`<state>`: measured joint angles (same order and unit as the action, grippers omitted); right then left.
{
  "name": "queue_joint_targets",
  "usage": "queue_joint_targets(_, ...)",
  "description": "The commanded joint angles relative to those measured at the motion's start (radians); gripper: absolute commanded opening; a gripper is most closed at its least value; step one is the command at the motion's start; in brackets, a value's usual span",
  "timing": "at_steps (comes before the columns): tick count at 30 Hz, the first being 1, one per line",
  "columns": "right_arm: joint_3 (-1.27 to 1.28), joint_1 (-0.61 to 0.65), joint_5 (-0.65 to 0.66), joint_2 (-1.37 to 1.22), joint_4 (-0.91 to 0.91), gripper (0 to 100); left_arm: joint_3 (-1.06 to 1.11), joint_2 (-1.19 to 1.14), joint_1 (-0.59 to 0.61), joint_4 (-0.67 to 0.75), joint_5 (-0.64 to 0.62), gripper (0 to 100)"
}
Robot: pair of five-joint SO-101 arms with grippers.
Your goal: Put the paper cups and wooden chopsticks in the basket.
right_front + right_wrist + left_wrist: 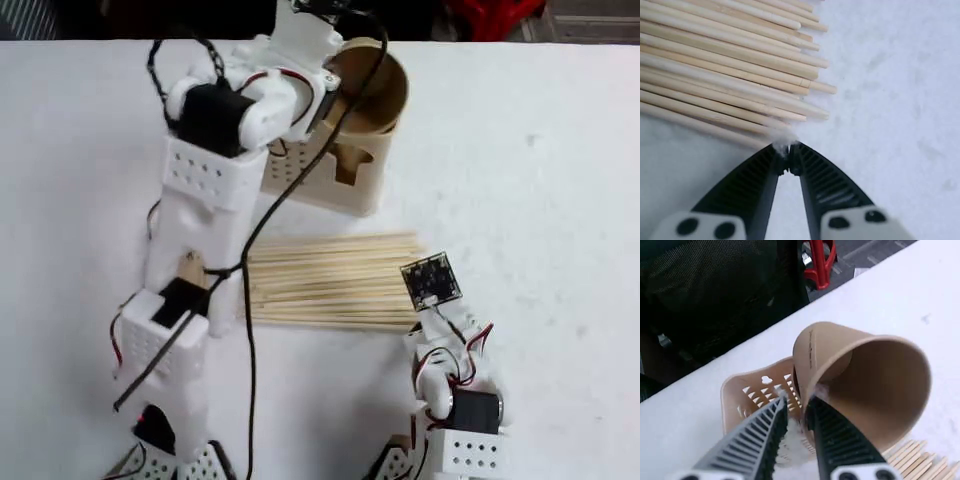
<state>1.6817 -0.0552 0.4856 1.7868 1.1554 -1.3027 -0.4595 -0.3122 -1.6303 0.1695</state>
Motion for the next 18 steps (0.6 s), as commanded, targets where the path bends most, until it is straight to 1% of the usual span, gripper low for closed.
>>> queue_joint_targets(1, 0.009, 0.010, 0.012, 0.002, -0.015, 2.1, -0.025, 0.096, 0.008, -0.002, -0.006, 9)
queue_joint_targets(7, 0.009, 0.010, 0.012, 0.002, -0.015, 2.1, -0.025, 0.039, 0.007, 0.029, -0.005, 10)
queue_joint_targets(12, 0.009, 0.010, 0.012, 0.002, -0.015, 2.1, -0.032, -0.041, 0.015, 0.137, -0.005, 10)
queue_joint_targets(18, 0.009, 0.010, 0.012, 0.002, -0.015, 2.1, -0.023, -0.053, 0.015, 0.279, -0.005, 10)
